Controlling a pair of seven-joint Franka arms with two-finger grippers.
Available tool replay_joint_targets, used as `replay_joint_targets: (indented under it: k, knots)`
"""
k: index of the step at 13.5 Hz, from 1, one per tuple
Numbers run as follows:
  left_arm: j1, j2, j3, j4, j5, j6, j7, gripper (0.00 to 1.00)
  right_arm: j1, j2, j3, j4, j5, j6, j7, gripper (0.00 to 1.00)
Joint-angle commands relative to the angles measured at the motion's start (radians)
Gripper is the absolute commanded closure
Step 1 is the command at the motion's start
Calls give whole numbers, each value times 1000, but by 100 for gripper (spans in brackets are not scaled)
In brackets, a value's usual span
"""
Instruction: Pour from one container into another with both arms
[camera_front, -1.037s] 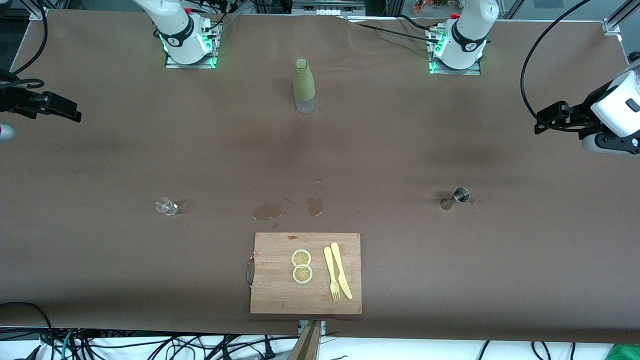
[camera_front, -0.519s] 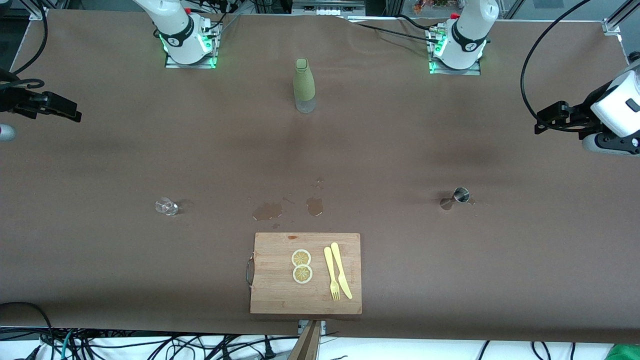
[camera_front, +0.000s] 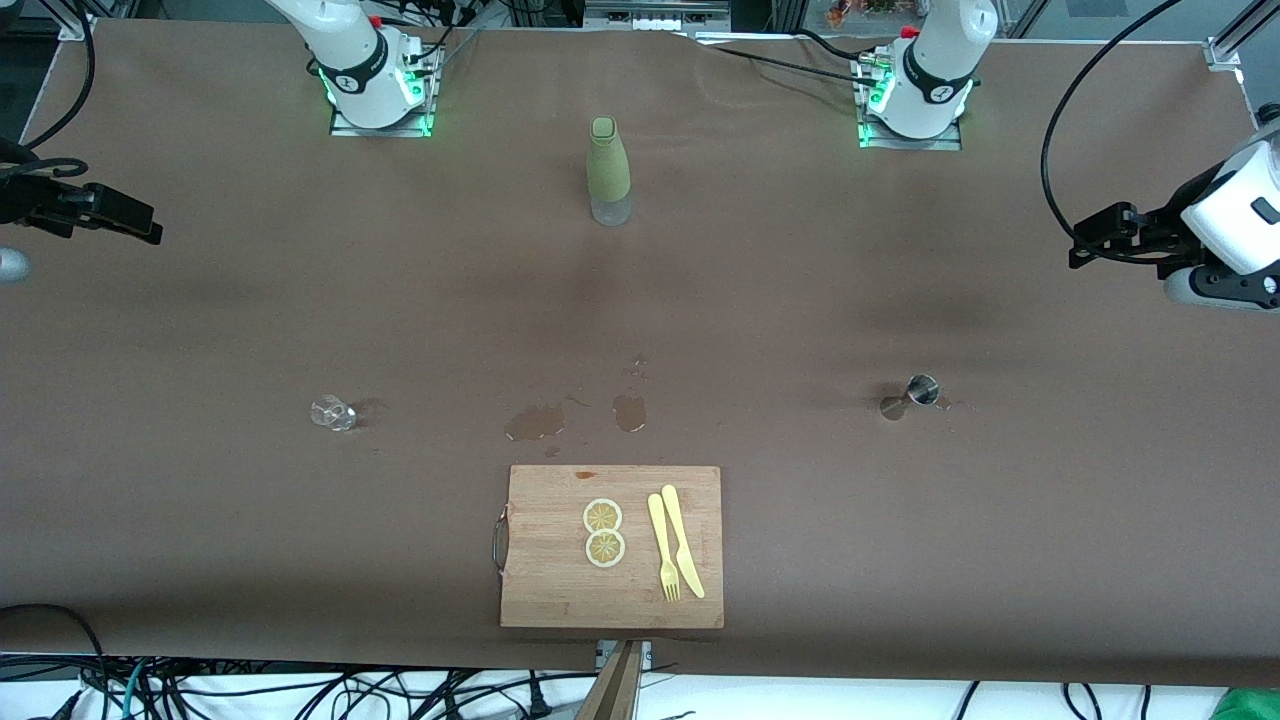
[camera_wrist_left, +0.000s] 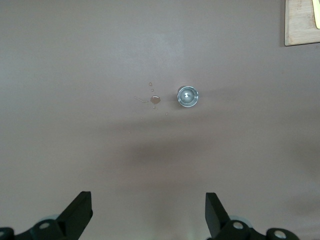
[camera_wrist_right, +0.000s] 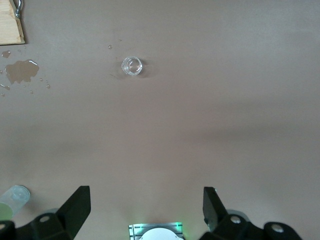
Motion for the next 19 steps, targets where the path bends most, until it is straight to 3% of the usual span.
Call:
replay_joint_targets:
  k: [1, 9, 19]
  knots:
    - [4, -15, -1, -19, 2, 7, 10, 0, -5, -2, 2, 4, -4, 4, 10, 0]
    - [34, 3, -1, -48, 30, 89, 77, 0, -5, 0, 3, 4, -5, 10, 9, 0]
    - [34, 2, -1, -48, 25, 83, 77, 0, -5, 0, 2, 4, -5, 10, 9, 0]
